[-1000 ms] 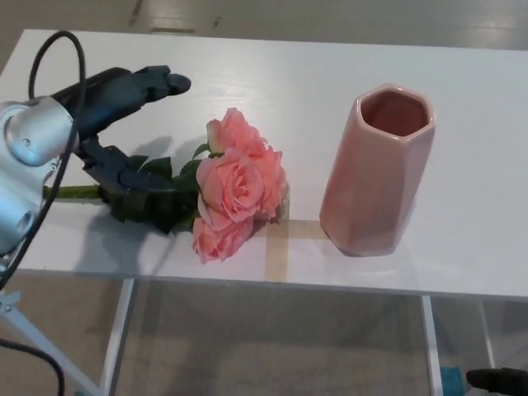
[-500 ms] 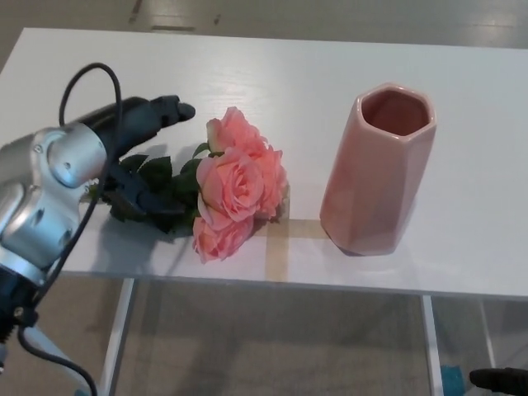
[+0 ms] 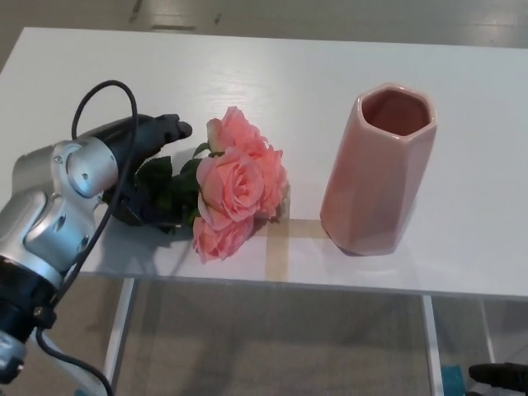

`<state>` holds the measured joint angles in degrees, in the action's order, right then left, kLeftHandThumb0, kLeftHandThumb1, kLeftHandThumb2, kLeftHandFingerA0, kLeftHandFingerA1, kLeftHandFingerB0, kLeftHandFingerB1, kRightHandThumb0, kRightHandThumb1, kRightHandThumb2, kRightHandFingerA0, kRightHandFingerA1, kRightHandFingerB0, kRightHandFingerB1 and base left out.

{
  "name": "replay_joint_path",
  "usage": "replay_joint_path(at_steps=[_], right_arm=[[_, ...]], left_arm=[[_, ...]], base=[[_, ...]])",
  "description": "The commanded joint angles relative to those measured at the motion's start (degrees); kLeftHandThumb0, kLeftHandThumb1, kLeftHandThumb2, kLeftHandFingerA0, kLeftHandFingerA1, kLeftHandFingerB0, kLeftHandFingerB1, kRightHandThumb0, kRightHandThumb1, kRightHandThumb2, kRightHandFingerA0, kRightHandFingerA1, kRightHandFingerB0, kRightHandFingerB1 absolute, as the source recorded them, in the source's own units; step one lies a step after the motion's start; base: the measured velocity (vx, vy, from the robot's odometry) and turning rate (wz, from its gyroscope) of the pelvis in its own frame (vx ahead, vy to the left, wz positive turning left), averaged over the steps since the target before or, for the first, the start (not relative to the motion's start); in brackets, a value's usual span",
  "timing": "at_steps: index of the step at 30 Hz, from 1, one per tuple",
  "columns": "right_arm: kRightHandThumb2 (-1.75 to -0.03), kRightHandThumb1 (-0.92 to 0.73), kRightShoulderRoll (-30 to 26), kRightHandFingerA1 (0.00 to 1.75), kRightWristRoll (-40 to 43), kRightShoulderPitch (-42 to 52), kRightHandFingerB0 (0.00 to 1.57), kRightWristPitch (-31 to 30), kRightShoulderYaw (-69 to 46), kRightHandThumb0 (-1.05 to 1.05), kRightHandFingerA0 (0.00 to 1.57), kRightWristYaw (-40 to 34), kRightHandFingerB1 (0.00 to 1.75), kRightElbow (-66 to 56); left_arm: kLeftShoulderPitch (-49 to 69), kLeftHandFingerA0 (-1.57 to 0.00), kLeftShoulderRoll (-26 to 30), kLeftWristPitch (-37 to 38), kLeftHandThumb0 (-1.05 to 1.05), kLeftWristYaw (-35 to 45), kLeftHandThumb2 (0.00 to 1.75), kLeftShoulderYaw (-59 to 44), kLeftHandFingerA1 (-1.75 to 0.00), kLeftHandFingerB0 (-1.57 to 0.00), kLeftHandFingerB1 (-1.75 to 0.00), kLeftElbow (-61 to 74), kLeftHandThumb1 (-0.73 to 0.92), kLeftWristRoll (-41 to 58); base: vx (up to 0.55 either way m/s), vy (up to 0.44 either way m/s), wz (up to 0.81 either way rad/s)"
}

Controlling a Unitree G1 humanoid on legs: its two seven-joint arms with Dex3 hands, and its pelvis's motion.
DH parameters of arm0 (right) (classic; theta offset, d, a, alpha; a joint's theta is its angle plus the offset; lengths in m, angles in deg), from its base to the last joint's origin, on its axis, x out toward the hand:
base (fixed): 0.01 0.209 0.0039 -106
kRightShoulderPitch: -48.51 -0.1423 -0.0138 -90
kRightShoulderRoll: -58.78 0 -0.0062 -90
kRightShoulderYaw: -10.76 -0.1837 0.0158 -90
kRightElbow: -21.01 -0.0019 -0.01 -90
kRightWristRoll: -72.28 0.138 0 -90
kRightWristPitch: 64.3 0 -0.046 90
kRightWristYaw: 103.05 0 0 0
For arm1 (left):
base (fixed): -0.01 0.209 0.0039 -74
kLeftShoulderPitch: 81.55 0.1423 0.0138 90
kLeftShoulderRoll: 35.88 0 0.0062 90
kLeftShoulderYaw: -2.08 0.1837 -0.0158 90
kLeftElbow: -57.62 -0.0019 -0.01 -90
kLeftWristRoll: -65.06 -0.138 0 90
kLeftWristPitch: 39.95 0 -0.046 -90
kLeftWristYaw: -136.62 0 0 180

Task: Use the left hand to pick up the rose and then lift and insert it into the pink vase.

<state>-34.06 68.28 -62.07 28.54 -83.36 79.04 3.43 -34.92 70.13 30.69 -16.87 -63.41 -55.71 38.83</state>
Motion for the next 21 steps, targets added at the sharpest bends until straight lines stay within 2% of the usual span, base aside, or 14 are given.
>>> replay_joint_path(at_steps=[1, 2, 4, 5, 6, 7, 8, 9, 12, 17, 18, 19, 20, 21], right_arm=[[-0.58, -0.61, -0.45, 0.42, -0.06, 0.18, 0.54, -0.26, -0.22, -0.31, 0.62, 0.72, 0.39, 0.45], [-0.58, -0.61, -0.40, 0.42, -0.11, 0.16, 0.54, -0.20, -0.16, -0.32, 0.62, 0.76, 0.39, 0.42], [-0.58, -0.61, -0.34, 0.42, -0.18, 0.08, 0.54, -0.29, -0.08, -0.32, 0.62, 0.69, 0.39, 0.36], [-0.58, -0.61, -0.37, 0.42, -0.24, 0.06, 0.54, -0.27, 0.00, -0.32, 0.62, 0.83, 0.39, 0.27], [-0.58, -0.61, -0.41, 0.42, -0.30, 0.03, 0.54, -0.21, 0.08, -0.32, 0.62, 0.92, 0.39, 0.17], [-0.58, -0.61, -0.43, 0.42, -0.36, 0.02, 0.54, -0.08, 0.16, -0.32, 0.62, 0.99, 0.39, 0.15], [-0.58, -0.61, -0.44, 0.42, -0.42, 0.03, 0.54, 0.08, 0.23, -0.32, 0.62, 1.03, 0.39, 0.16], [-0.58, -0.61, -0.42, 0.42, -0.36, -0.10, 0.54, -0.11, 0.20, -0.32, 0.61, 1.01, 0.39, 0.22], [-0.58, -0.61, -0.50, 0.41, -0.40, -0.22, 0.53, -0.23, 0.33, -0.32, 0.61, 1.11, 0.39, 0.27], [-0.58, -0.62, -0.42, 0.41, -0.21, -0.15, 0.52, -0.09, 0.27, -0.31, 0.60, 1.42, 0.39, 0.10], [-0.58, -0.62, -0.41, 0.41, -0.18, -0.25, 0.52, -0.09, 0.26, -0.31, 0.60, 1.56, 0.39, 0.08], [-0.58, -0.62, -0.42, 0.41, -0.09, -0.29, 0.52, -0.09, 0.17, -0.31, 0.60, 1.62, 0.39, 0.11], [-0.58, -0.62, -0.43, 0.41, 0.02, -0.29, 0.52, -0.06, 0.04, -0.31, 0.60, 1.63, 0.39, 0.18], [-0.59, -0.63, -0.44, 0.41, -0.08, -0.28, 0.52, 0.05, 0.13, -0.31, 0.60, 1.65, 0.39, 0.13]], left_arm=[[-0.70, 0.00, -1.28, 1.94, -0.45, -1.54, 0.70, 0.26, -0.17, -0.05, -0.25, -2.74, 0.32, -2.13], [-0.71, 0.00, -1.43, 2.08, -0.48, -1.66, 0.55, 0.16, -0.19, -0.04, -0.23, -3.16, 0.36, -2.17], [-0.68, 0.00, -1.83, 2.20, -0.45, -1.82, 0.70, 0.14, -0.17, -0.05, -0.25, -3.70, 0.32, -2.35], [-0.48, -0.01, -2.29, 2.10, -0.48, -1.86, 0.55, 0.27, -0.18, -0.04, -0.23, -3.96, 0.36, -2.47], [-0.46, -0.01, -2.57, 2.29, -0.48, -2.02, 0.62, 0.29, -0.17, -0.04, -0.23, -4.36, 0.33, -2.52], [-0.40, 0.00, -2.80, 2.38, -0.47, -2.00, 0.53, 0.26, -0.23, -0.04, -0.25, -4.55, 0.41, -2.57], [-0.29, 0.00, -2.96, 2.35, -0.47, -1.87, 0.53, 0.26, -0.23, -0.04, -0.25, -4.53, 0.41, -2.58], [-0.23, 0.00, -3.19, 2.51, -0.45, -1.92, 0.71, 0.43, -0.19, -0.01, -0.26, -4.83, 0.32, -2.81], [0.35, -0.06, -3.54, 2.95, -0.49, -2.44, 0.69, 0.87, -0.18, -0.06, -0.21, -5.09, 0.34, -3.71], [1.02, -0.13, -4.16, 5.38, -0.53, -4.19, 0.65, 2.93, -0.36, -0.05, -0.21, -6.88, 0.37, -5.57], [1.08, 0.00, -4.14, 6.24, -0.28, -4.82, 0.84, 3.04, -0.46, 0.00, -0.49, -7.18, 0.28, -5.70], [1.16, -0.22, -4.27, 7.12, -0.48, -5.83, 0.65, 3.21, -0.38, -0.08, -0.31, -7.57, 0.43, -5.99], [1.26, -0.22, -4.48, 7.95, -0.48, -7.00, 0.65, 3.41, -0.38, -0.08, -0.31, -8.00, 0.43, -6.37], [1.80, -0.54, -4.77, 10.32, -0.34, -9.13, 0.63, 3.13, -0.40, -0.26, -0.31, -8.64, 0.68, -6.15]], base=[[0.00, 0.000, 0.00], [0.00, 0.000, 0.00], [0.00, 0.000, 0.00], [0.00, 0.000, 0.00], [0.00, 0.000, 0.00], [0.00, 0.000, 0.00], [0.00, 0.000, 0.00], [0.00, 0.000, 0.00], [0.00, 0.000, 0.00], [0.00, 0.000, 0.00], [0.00, 0.000, 0.00], [0.00, 0.000, 0.00], [0.00, 0.000, 0.00], [0.00, 0.000, 0.00]])
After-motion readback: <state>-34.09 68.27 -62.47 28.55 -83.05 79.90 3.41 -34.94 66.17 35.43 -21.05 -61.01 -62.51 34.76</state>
